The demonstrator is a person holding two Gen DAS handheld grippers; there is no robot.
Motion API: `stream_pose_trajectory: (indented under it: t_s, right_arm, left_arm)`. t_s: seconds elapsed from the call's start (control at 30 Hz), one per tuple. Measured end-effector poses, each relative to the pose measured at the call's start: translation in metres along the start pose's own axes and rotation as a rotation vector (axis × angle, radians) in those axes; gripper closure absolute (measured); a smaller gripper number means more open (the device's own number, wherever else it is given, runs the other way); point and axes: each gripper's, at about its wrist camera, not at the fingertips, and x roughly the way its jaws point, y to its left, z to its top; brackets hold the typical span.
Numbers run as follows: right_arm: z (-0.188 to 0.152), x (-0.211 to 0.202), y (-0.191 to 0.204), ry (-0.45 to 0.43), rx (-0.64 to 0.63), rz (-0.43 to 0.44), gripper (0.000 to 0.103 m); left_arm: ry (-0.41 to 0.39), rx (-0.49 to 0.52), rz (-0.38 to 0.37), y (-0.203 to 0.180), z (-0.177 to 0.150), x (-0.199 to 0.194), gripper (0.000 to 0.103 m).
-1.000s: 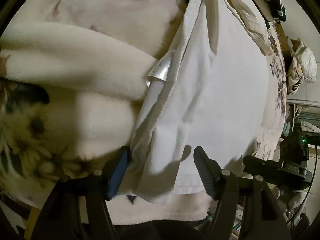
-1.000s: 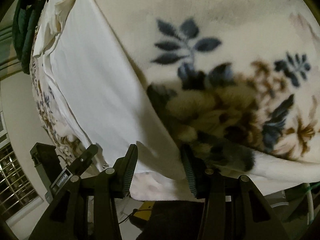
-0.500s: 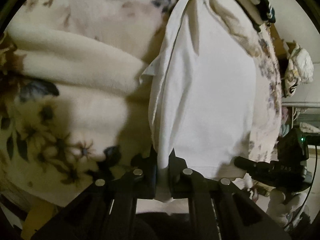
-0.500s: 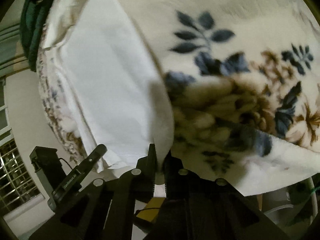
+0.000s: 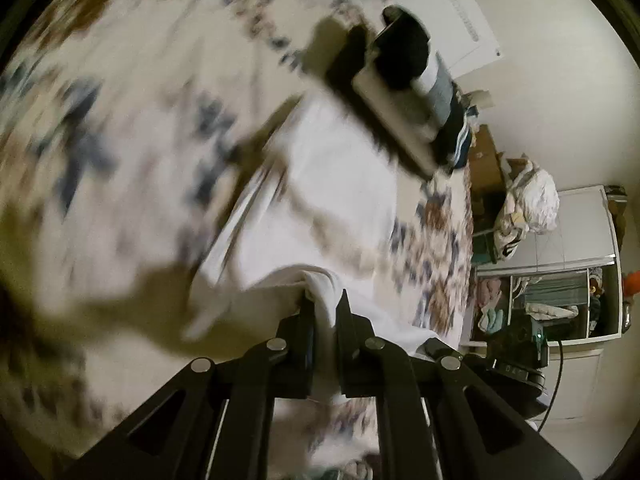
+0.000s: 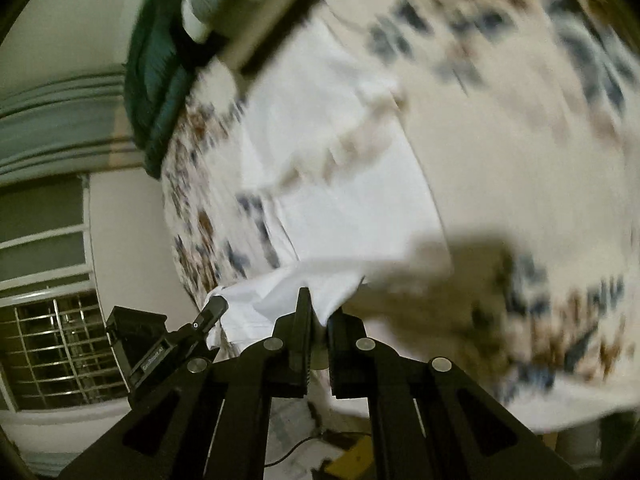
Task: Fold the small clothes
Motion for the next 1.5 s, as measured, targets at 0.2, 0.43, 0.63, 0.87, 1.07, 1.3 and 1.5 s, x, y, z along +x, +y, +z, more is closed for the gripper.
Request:
stream_pose_trajectory:
  t_s: [0.2,0.43,0.63,0.87,1.07,1.3,1.5]
  right_arm:
    - [0.106,0.020,0.031,-0.091,-0.020,-0.033,0.096]
    - [0.192,0.041,0.036,-0.148,0.018,-0.041,0.083]
    - [0.196,0.029,0.024,-0.190,0.014,-0.033,0.050]
    - [0.182,0.044,0.012,-0.109,-0.073,-0.225,0.050]
    - [0.210,0.084,0.030,-0.093,-0.162,-0.329,0.050]
    - [0.249,0.081,0.032,-0.150,-0.090,-0.342,0.050]
    - [0.248,0.078,0.007,-0.096,0.018,-0.248,0.050]
  left_arm:
    - [-0.023,0.020,-0.018,-0.012,0.091,0.051,0.095]
    - [-0.003,-0.155,-0.142,0.018,0.159,0.082,0.064]
    - [-0.090,-0.176,-0.091,0.048,0.162,0.049,0.054]
    - [0.044,0.100,0.151,0.026,0.130,0.064,0.054]
    - [0.116,0.227,0.241,0.001,0.144,0.121,0.054]
    - [0.079,0.160,0.237,0.008,0.203,0.143,0.054]
    - [0.140,0.082,0.112,0.029,0.188,0.140,0.055]
